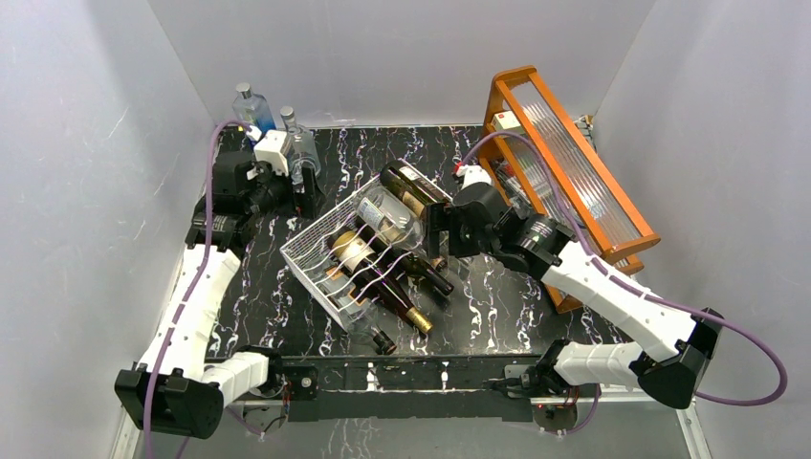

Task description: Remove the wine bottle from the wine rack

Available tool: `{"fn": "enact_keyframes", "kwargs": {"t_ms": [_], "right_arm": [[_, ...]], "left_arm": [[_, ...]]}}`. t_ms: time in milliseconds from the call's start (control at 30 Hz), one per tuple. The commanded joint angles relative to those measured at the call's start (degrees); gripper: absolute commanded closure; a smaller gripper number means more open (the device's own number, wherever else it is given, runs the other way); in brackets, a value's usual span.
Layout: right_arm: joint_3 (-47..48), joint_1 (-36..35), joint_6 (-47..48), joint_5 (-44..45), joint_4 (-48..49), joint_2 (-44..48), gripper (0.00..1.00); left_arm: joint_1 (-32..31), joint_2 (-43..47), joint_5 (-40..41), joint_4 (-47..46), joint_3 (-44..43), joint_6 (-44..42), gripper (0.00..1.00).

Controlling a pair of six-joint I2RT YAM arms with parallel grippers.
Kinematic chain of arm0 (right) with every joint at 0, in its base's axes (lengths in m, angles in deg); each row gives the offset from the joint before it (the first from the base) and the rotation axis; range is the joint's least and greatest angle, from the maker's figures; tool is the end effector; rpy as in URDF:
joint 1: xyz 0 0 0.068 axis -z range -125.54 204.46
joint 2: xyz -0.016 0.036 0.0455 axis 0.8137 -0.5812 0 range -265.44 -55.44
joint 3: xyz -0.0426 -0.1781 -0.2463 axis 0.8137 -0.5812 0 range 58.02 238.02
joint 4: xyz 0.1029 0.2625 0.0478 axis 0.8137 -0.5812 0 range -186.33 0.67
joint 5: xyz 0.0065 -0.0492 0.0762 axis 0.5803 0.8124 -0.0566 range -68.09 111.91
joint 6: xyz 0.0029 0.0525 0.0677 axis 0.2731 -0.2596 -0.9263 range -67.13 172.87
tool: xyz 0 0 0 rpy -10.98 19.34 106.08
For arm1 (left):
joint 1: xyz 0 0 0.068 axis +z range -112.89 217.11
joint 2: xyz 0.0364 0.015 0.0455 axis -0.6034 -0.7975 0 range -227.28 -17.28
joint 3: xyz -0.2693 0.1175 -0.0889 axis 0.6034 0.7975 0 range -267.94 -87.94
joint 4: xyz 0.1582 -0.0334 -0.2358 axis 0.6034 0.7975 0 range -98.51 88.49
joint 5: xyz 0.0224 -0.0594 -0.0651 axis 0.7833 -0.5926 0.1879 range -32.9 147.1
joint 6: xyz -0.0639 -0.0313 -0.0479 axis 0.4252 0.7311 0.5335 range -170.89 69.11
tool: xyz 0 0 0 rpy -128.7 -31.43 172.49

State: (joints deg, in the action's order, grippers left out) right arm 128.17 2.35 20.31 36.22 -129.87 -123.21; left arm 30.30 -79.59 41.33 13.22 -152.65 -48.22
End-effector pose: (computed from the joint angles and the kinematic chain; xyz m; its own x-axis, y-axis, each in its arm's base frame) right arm 0.1934 0.2181 0.3707 -0.6671 -0.0082 -0.7450 -0.3398 0.8932 0.2944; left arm 0.2832 -0.0545 0.4011 -0.3456 -0.0040 -0.9384 0.3530 0.9260 -0.1339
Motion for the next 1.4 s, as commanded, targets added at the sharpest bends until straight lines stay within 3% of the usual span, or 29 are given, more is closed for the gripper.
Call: {"fn": "enact_keyframes", "kwargs": {"t_ms": [0,133,233,367,467,567,700,1067,1267,1367], "right_arm": [[4.6,0.2,-6.1,10.6,-3.3,0.3,0.02],[3.1,0.3,-5.5,8.4,-0.6,1.5,0.02],[3.4,0.7,-5.0,8.8,0.1,1.2,0.02],[3.0,2.8,1.5,6.0,2.3,0.7,0.02],[5.1,4.8,3.2,3.0,-0.7,-1.7,0.02],[4.4,6.4,5.8,1.3,0.2,-2.4,0.02],[0.8,7.1,10.2,-6.3,4.8,-1.2,0.02],[-8.1,12.4,8.2,-21.0,15.1,-0.3,0.02],[-11.5,13.2,7.0,-25.1,19.6,-2.9,0.03],[-12.5,13.2,7.3,-25.6,20.7,-3.1,0.05]], "left_arm": [[-0.7,1.7,-5.0,10.9,-3.9,2.4,0.02],[-1.1,3.9,-4.3,12.7,-4.3,10.9,0.02],[-1.1,-1.2,-14.3,15.5,-9.0,13.7,0.02],[-1.1,-11.2,-7.3,24.3,-20.2,15.2,0.02],[-1.1,-10.6,-9.5,16.1,-20.4,19.4,0.02],[-1.1,-0.7,-6.1,3.8,-9.8,24.0,0.02],[-1.0,5.3,-6.8,-1.8,-4.1,22.6,0.02],[-1.0,0.5,-17.4,2.0,-9.6,18.1,0.02],[-1.0,-0.3,-13.8,8.0,-13.6,11.7,0.02],[-1.0,-1.0,-16.0,8.8,-14.2,10.7,0.02]]}}
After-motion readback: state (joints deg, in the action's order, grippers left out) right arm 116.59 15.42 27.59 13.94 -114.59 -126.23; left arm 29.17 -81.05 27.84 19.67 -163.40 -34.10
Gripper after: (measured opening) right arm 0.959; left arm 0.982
